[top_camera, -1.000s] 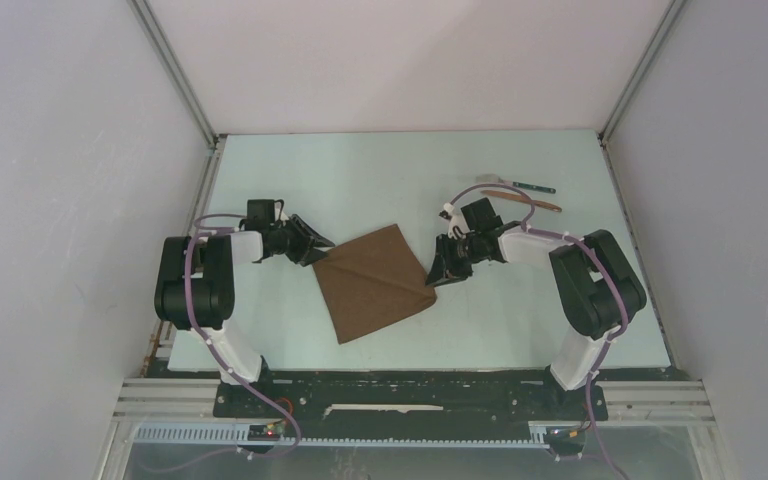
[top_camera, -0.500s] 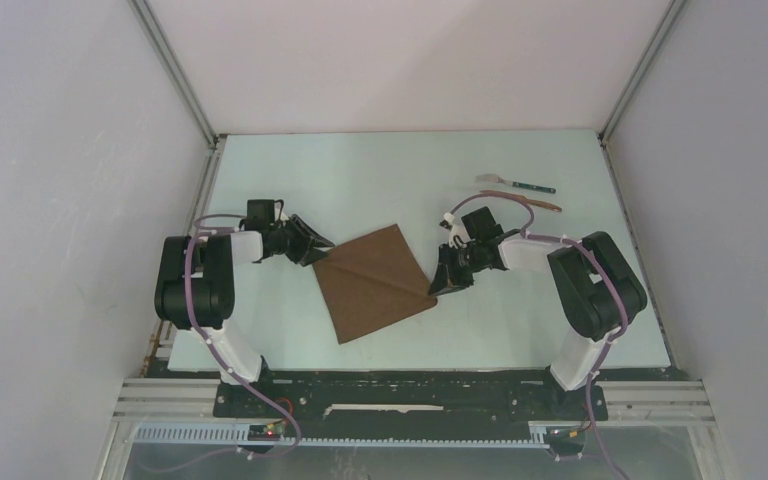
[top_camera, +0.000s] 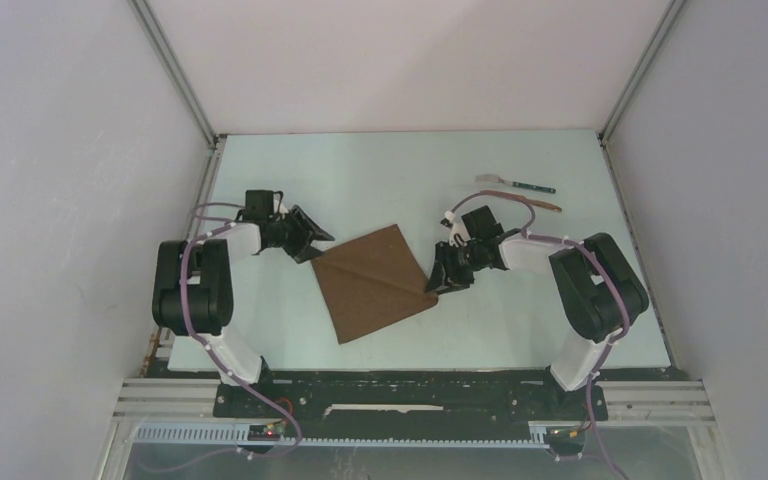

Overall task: Fold the napkin into a case and place the utensils inside
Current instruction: Rotate the upper triangle-folded napkin at the center of the board.

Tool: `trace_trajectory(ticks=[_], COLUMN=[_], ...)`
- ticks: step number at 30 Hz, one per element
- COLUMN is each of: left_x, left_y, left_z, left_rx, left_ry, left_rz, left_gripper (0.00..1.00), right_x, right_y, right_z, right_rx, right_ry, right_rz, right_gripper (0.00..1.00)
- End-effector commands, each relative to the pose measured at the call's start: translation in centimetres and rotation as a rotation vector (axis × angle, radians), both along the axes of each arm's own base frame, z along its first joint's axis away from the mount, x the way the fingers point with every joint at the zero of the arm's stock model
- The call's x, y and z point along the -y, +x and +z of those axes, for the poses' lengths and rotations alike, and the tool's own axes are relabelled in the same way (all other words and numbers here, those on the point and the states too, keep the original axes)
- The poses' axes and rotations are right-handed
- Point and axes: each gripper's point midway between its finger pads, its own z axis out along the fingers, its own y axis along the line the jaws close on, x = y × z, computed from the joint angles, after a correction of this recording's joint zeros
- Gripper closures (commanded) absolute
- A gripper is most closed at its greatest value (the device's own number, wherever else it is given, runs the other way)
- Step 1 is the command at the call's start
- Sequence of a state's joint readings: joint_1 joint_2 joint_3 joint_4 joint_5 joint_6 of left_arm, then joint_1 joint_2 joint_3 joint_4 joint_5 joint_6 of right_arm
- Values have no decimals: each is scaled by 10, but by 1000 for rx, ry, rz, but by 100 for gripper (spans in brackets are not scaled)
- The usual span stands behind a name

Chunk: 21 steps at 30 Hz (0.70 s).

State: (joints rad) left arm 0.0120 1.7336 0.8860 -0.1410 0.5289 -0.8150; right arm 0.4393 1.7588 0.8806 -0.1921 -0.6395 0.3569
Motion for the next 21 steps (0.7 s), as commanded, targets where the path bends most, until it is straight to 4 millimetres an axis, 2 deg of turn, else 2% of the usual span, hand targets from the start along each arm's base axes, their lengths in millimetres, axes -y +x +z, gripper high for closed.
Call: trace_trajectory(ticks=[1,2,4,7,10,14,16,21], left_x=[-5,-7,-14,-26,-29,-18,-6,-2], left_y=[10,13,13,13,10,7,-2,-20], left_z=[68,83,99,104,100,111,115,129], left_rx=[170,200,223,197,145,201,217,265], left_ry=[90,113,185,279,296,228,219,205], left_rz=[-100,-122,-162,-218,-237,-219,-250,-263], left_gripper=[39,37,35,32,30,30,30,30], right_x=[12,19,31,35,19,1,-5,-16], right_y=[11,9,1,-15,-28,-29,-31,-34], right_z=[25,26,26,26,39,51,47,26], right_rx=[98,101,83,4,-94,-107,-121,-193], right_ry=[-101,-144,-225,-222,-44,177,197,193], right_rz=[-30,-52,-103,-205,-373,-559,-598,-679], right_gripper=[49,43,35,28,28,28,28,31])
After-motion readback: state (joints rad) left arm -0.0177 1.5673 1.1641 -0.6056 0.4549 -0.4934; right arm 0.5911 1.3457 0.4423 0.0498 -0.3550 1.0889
